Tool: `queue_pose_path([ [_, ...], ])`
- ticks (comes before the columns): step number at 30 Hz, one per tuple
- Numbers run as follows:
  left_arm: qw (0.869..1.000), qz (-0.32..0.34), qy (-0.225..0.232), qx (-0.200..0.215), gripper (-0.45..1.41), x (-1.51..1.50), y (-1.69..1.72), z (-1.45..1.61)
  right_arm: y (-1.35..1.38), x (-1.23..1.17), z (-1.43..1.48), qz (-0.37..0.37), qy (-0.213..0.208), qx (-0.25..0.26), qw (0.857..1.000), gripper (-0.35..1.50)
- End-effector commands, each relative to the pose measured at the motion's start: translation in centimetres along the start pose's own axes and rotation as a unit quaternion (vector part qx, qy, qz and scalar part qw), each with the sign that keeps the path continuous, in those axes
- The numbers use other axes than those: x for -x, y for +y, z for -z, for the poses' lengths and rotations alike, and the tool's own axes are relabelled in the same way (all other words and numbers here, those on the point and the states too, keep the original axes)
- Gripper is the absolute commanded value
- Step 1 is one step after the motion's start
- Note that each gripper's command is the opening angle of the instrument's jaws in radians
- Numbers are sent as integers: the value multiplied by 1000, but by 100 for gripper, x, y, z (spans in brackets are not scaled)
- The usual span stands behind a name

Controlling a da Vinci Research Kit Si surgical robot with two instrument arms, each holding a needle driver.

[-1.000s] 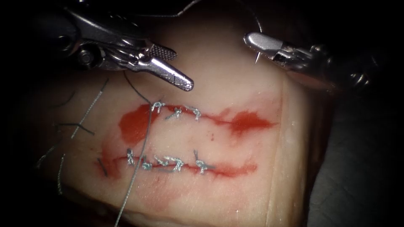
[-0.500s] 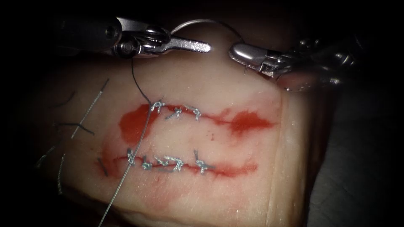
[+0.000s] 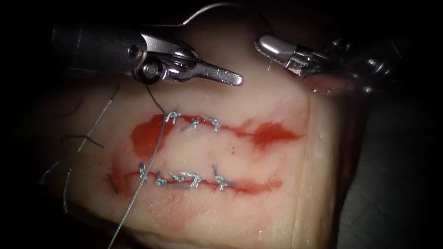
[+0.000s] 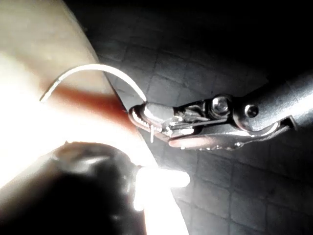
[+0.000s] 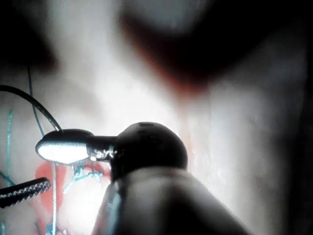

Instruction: Wound Closure

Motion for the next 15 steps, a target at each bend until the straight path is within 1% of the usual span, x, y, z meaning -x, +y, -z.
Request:
queue_pose_path([
  [1, 1000, 0, 3, 4, 83, 4, 4, -3, -1, 4, 0, 6, -6, -2, 1000, -35],
  [3, 1000, 9, 4, 5, 83, 3, 3, -2, 3, 12, 6, 3, -7, -4, 1000, -35],
  [7, 1000, 7, 3, 7, 90, 1, 5, -5, 8, 23, 15, 7, -15, -10, 1000, -35],
  [9, 1000, 9, 2, 10, 90, -3, 10, -9, 9, 25, 16, 16, -20, -12, 1000, -35],
  [10, 1000, 7, 1, 12, 90, -6, 13, -12, 10, 26, 16, 32, -27, -14, 999, -35],
  [13, 1000, 11, -2, 18, 90, -11, 24, -23, 10, 25, 15, 40, -27, -14, 999, -35],
  [15, 1000, 9, -3, 21, 86, -13, 32, -30, 10, 23, 15, -3, -20, -12, 1000, -35],
])
